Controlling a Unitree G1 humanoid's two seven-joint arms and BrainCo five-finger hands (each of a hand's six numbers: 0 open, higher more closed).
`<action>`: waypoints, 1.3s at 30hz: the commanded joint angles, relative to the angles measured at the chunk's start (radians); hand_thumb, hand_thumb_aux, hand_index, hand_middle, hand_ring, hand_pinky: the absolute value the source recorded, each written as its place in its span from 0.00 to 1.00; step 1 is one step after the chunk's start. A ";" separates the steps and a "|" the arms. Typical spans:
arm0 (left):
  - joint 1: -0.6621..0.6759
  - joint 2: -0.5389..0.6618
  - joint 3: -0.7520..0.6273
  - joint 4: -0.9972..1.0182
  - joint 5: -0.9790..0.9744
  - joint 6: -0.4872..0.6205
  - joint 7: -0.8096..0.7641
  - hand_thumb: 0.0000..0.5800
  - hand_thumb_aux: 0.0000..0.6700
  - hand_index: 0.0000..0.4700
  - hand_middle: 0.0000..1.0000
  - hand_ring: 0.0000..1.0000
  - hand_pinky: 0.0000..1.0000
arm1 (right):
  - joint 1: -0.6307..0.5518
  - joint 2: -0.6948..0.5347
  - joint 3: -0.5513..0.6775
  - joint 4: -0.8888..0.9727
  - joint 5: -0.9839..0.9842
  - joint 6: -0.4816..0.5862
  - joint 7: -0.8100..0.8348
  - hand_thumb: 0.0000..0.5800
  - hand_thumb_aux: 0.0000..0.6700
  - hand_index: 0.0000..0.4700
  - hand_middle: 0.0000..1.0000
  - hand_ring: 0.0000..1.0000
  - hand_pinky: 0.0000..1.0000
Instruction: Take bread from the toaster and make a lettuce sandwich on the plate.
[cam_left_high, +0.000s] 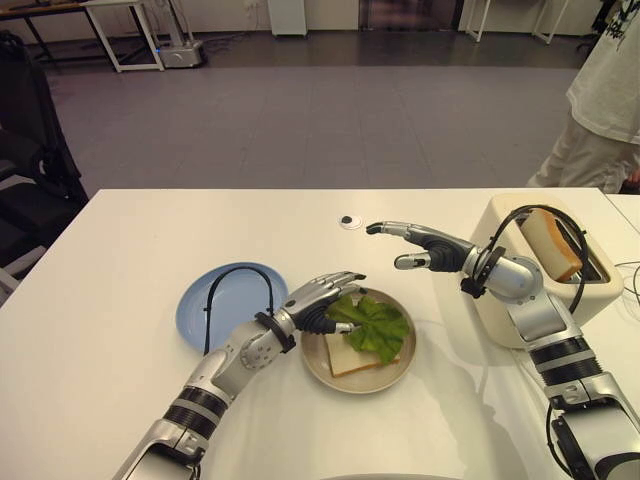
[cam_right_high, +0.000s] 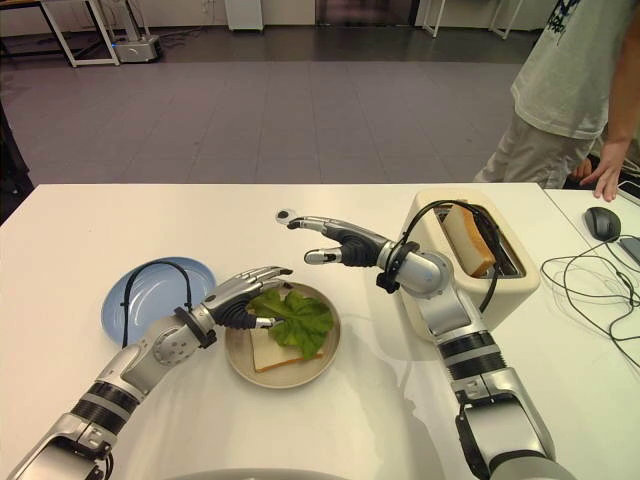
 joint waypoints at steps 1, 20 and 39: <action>0.048 0.059 0.024 -0.028 0.005 -0.025 0.001 0.00 0.00 0.00 0.00 0.00 0.00 | 0.011 -0.022 0.005 -0.003 -0.019 -0.012 0.011 0.00 0.00 0.00 0.00 0.00 0.00; 0.059 0.022 0.072 -0.037 -0.028 -0.062 0.076 0.00 0.00 0.00 0.00 0.00 0.00 | 0.291 -0.536 -0.539 -0.124 -0.149 -0.005 -0.084 0.00 0.00 0.00 0.00 0.00 0.00; 0.081 0.045 0.088 -0.043 -0.006 -0.082 0.108 0.00 0.00 0.00 0.00 0.00 0.00 | 0.319 -0.530 -0.376 -0.118 -0.183 0.092 -0.067 0.91 0.70 0.70 0.00 0.00 0.00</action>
